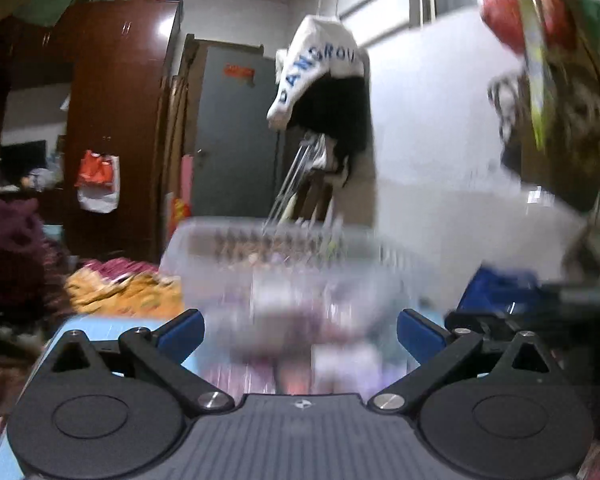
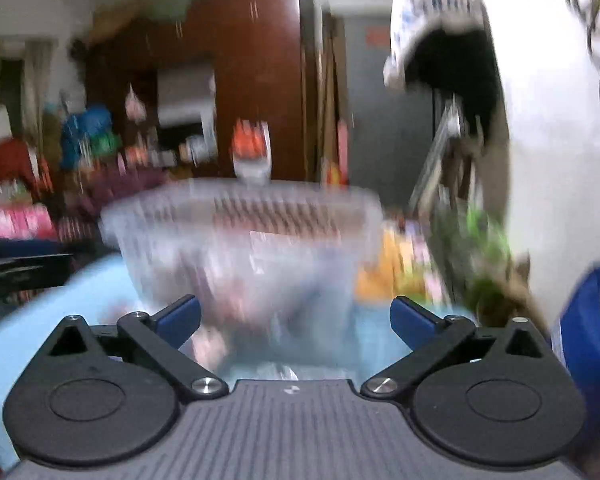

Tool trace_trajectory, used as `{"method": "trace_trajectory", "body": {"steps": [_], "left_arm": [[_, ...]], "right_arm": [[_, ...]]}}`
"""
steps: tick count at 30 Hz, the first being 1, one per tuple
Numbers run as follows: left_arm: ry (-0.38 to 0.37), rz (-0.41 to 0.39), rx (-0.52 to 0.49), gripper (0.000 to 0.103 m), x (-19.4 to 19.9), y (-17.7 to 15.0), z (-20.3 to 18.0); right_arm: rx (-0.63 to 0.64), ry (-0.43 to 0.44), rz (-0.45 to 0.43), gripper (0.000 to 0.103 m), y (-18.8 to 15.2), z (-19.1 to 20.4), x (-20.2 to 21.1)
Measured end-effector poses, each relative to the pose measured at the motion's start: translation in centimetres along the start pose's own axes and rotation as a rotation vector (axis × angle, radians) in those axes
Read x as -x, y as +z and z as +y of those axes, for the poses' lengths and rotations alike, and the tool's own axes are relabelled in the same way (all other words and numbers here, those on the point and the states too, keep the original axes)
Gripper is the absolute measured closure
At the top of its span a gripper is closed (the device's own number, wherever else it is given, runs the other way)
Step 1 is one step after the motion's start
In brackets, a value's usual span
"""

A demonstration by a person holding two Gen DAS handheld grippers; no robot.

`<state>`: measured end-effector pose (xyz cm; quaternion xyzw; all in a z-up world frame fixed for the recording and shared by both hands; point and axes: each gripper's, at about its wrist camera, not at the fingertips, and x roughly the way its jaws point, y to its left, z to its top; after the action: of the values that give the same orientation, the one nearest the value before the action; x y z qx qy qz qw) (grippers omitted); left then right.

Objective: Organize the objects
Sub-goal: 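Carry both items over the basket and release them inside, then grasp red candy bag with left tool while right tool grasps clear bag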

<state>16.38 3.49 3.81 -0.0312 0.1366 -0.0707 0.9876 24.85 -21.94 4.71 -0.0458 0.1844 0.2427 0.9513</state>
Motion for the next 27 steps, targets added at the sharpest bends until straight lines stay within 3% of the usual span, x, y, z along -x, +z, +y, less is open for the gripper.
{"method": "trace_trajectory", "body": {"steps": [2, 6, 9, 13, 16, 17, 18, 27], "left_arm": [[0.007, 0.05, -0.033, 0.002, 0.8, -2.5, -1.1], [0.0, 0.105, -0.068, 0.011, 1.0, -4.5, -2.8], [0.034, 0.153, -0.096, 0.024, -0.1, -5.1, -3.3], [-0.024, 0.228, -0.065, 0.03, -1.0, -6.3, -3.3], [-0.002, 0.224, -0.081, 0.034, -1.4, -6.8, -3.8], [0.001, 0.218, -0.077, 0.039, -1.4, -6.9, -3.9], [-0.004, 0.214, -0.069, 0.049, -1.4, -7.0, -3.8], [0.003, 0.097, -0.061, 0.054, 0.5, -7.3, -3.5]], "right_arm": [[0.004, 0.002, 0.088, 0.0, -1.5, -0.7, -1.5], [-0.044, -0.006, 0.173, 0.006, -2.2, -1.4, -3.8], [-0.047, -0.004, 0.205, 0.008, -2.5, -1.4, -4.9], [-0.03, 0.019, 0.218, 0.01, -2.6, -1.1, -5.2], [-0.023, 0.028, 0.205, 0.022, -2.9, -0.7, -4.9], [-0.019, 0.034, 0.201, 0.029, -3.0, -0.5, -4.7], [-0.013, 0.031, 0.197, 0.03, -3.0, -0.2, -4.6], [-0.026, 0.023, 0.098, 0.044, -3.7, -0.2, -1.1]]}}
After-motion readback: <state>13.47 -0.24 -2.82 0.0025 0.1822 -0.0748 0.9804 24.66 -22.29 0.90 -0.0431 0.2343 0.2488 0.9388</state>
